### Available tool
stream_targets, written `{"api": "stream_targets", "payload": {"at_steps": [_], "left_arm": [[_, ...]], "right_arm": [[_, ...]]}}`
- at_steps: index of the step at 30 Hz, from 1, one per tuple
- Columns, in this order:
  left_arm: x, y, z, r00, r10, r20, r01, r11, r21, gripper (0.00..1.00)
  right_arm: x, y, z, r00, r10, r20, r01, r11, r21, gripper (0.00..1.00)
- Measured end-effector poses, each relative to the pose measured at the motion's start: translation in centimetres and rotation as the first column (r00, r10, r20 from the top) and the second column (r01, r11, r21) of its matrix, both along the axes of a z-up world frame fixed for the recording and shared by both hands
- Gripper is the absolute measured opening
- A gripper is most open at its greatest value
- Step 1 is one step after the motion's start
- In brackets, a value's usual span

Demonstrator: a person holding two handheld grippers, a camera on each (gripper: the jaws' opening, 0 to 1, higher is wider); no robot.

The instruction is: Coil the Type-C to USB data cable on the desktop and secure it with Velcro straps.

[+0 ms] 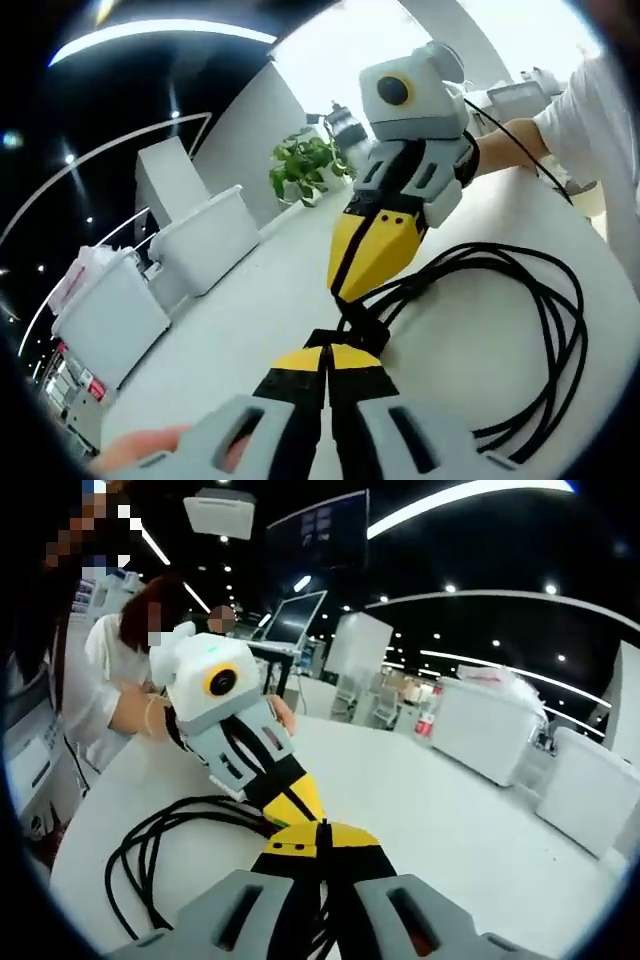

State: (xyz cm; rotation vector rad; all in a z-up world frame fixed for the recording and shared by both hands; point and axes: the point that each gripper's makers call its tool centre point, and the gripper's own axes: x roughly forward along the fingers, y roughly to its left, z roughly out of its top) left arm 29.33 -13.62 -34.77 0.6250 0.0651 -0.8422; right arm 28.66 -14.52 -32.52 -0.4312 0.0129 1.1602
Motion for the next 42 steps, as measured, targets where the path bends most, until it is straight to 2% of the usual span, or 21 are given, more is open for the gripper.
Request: {"api": "stream_targets", "payload": {"at_steps": [2, 4, 7, 13, 14, 18, 21, 22, 24, 28, 31, 33, 35, 36, 37, 38, 39, 40, 42], "left_arm": [[-0.1, -0.1, -0.2, 0.999, -0.005, -0.047, 0.003, 0.999, -0.035, 0.03], [0.0, -0.3, -1.0, 0.998, -0.008, -0.068, 0.007, 1.0, -0.02, 0.03], [-0.1, -0.5, -1.8, 0.997, -0.014, -0.071, 0.015, 1.0, 0.011, 0.03], [-0.1, -0.5, -1.7, 0.995, -0.027, -0.096, 0.025, 0.999, -0.021, 0.02], [-0.1, -0.5, -1.7, 0.995, -0.028, -0.096, 0.026, 0.999, -0.019, 0.02], [-0.2, -0.6, -1.9, 0.996, -0.031, -0.087, 0.031, 1.0, -0.001, 0.02], [-0.2, -0.6, -1.9, 0.996, -0.031, -0.087, 0.03, 1.0, -0.004, 0.02], [-0.2, -0.7, -2.0, 0.996, -0.029, -0.088, 0.029, 1.0, -0.005, 0.02], [-0.1, -0.7, -2.0, 0.996, -0.023, -0.085, 0.023, 1.0, -0.002, 0.02], [-0.1, -0.6, -2.0, 0.996, -0.015, -0.083, 0.015, 1.0, -0.004, 0.02], [0.0, -0.6, -2.0, 0.997, -0.014, -0.081, 0.013, 1.0, -0.007, 0.02], [0.1, -0.6, -2.0, 0.996, -0.013, -0.085, 0.011, 1.0, -0.017, 0.02], [0.1, -0.6, -2.0, 0.996, -0.012, -0.09, 0.01, 1.0, -0.029, 0.02], [0.1, -0.6, -2.0, 0.996, -0.013, -0.091, 0.01, 0.999, -0.032, 0.02], [0.1, -0.6, -2.0, 0.995, -0.014, -0.094, 0.011, 0.999, -0.035, 0.02], [0.1, -0.7, -2.0, 0.995, -0.014, -0.095, 0.01, 0.999, -0.039, 0.02], [0.1, -0.6, -2.0, 0.995, -0.013, -0.095, 0.009, 0.999, -0.041, 0.02], [0.2, -0.7, -1.9, 0.996, -0.013, -0.094, 0.009, 0.999, -0.042, 0.02], [0.2, -0.7, -1.9, 0.996, -0.009, -0.088, 0.005, 0.999, -0.04, 0.02]], "right_arm": [[0.4, 0.1, -0.2, 1.0, -0.005, 0.005, 0.005, 1.0, -0.013, 0.01], [0.8, 0.2, -0.1, 1.0, -0.005, 0.0, 0.005, 1.0, -0.006, 0.01], [1.7, 0.5, -0.2, 1.0, -0.009, -0.018, 0.009, 1.0, -0.011, 0.01], [3.7, 0.8, -2.8, 0.994, -0.051, -0.099, 0.044, 0.996, -0.078, 0.01], [4.0, 0.8, -3.3, 0.989, -0.068, -0.128, 0.057, 0.995, -0.084, 0.01], [4.5, 1.1, -4.2, 0.983, -0.062, -0.174, 0.044, 0.993, -0.107, 0.01], [4.3, 1.1, -4.6, 0.979, -0.055, -0.196, 0.023, 0.987, -0.162, 0.0], [4.3, 1.1, -4.7, 0.982, -0.049, -0.181, 0.014, 0.981, -0.191, 0.0], [4.5, 1.1, -4.8, 0.995, -0.036, -0.088, 0.01, 0.962, -0.274, 0.0], [4.1, 1.4, -4.9, 0.999, -0.024, -0.043, 0.009, 0.948, -0.318, 0.01], [4.3, 1.3, -4.9, 1.0, -0.029, -0.004, 0.027, 0.95, -0.312, 0.02], [4.6, 1.4, -4.5, 0.998, -0.023, 0.05, 0.036, 0.958, -0.285, 0.03], [5.4, 1.2, -4.5, 0.995, -0.059, 0.079, 0.077, 0.965, -0.25, 0.03], [6.0, 0.9, -4.7, 0.992, -0.086, 0.097, 0.107, 0.964, -0.244, 0.02], [6.6, 0.2, -5.6, 0.987, -0.101, 0.128, 0.136, 0.944, -0.302, 0.02], [7.5, 0.7, -4.5, 0.975, -0.139, 0.175, 0.172, 0.966, -0.194, 0.02], [6.8, 0.7, -4.9, 0.985, -0.11, 0.133, 0.135, 0.971, -0.197, 0.02], [7.1, 0.0, -5.2, 0.984, -0.16, 0.082, 0.174, 0.963, -0.205, 0.02], [7.5, -0.4, -4.3, 0.978, -0.189, 0.085, 0.202, 0.961, -0.191, 0.02]]}}
